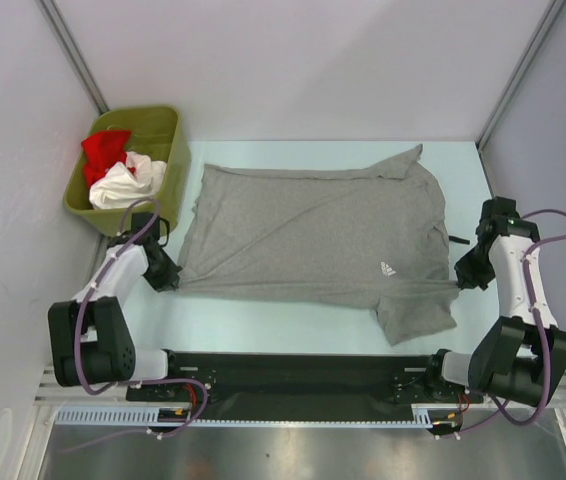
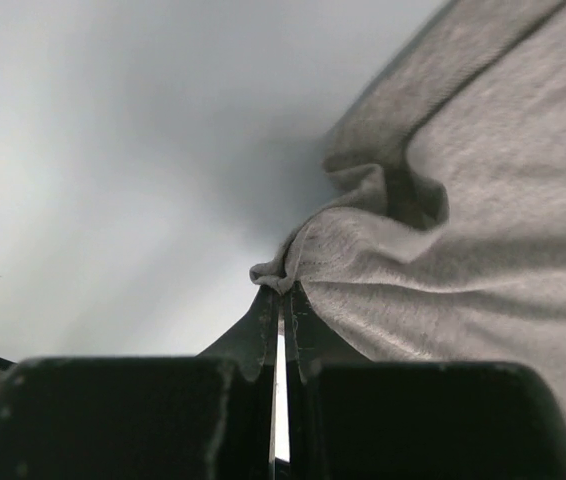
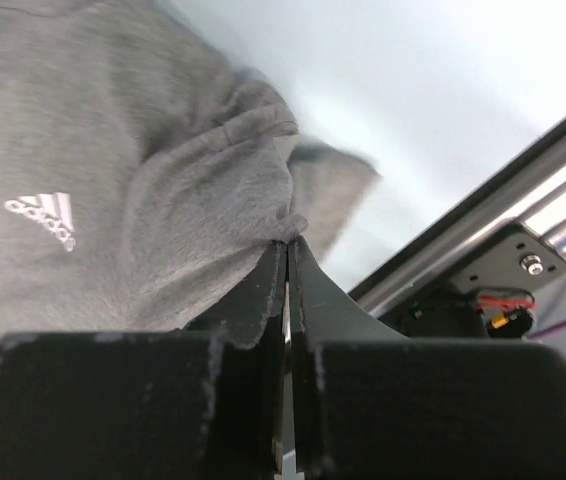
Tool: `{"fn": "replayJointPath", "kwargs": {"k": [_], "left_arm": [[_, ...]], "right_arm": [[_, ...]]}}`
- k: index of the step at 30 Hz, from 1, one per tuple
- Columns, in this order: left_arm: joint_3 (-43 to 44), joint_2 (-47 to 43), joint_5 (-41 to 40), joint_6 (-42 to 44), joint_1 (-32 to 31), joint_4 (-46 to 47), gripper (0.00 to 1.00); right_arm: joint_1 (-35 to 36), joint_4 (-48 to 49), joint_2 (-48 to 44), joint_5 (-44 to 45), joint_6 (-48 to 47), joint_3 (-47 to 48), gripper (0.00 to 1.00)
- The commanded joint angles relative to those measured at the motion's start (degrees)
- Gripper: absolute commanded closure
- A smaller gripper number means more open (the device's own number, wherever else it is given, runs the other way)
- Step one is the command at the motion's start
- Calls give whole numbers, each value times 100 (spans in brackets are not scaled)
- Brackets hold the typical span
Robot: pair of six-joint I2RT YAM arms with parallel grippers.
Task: Fold and stack the t-shirts
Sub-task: Fold the tshirt
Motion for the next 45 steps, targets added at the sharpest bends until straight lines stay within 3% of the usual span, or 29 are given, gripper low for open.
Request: {"fn": "replayJointPath", "kwargs": {"k": [1, 14, 17, 20, 21, 23, 25, 30, 36, 45], "left_arm": [[335, -447, -121, 143, 59, -13, 100], [221, -220, -41, 344, 59, 479, 100], [326, 61, -15, 406, 50, 541, 100], [414, 255, 20, 406, 42, 646, 100], [467, 317, 64, 389, 50, 646, 100], [493, 370, 117, 345, 50, 673, 100], [476, 440, 222, 301, 50, 743, 100], [458, 519, 293, 266, 42, 752, 100], [370, 467, 275, 327, 42, 743, 100], [441, 423, 258, 354, 50, 611, 100]], "right_arm": [[78, -123, -191, 10, -148, 180, 100], [201, 1449, 625, -1062, -745, -67, 100], [219, 2072, 1240, -1274, -895, 248, 100], [219, 2084, 2110, -1344, -956, 784, 100], [219, 2014, 2329, -1353, -983, 1212, 92], [210, 1698, 2733, -1336, -1097, 1601, 85], [166, 1356, 2780, -1152, -1193, 1963, 67], [-36, 985, 1939, -957, -1624, 1605, 51], [-89, 1626, 1330, -1764, -1836, 497, 58], [87, 2136, 2173, -2047, -1853, 540, 53]]}}
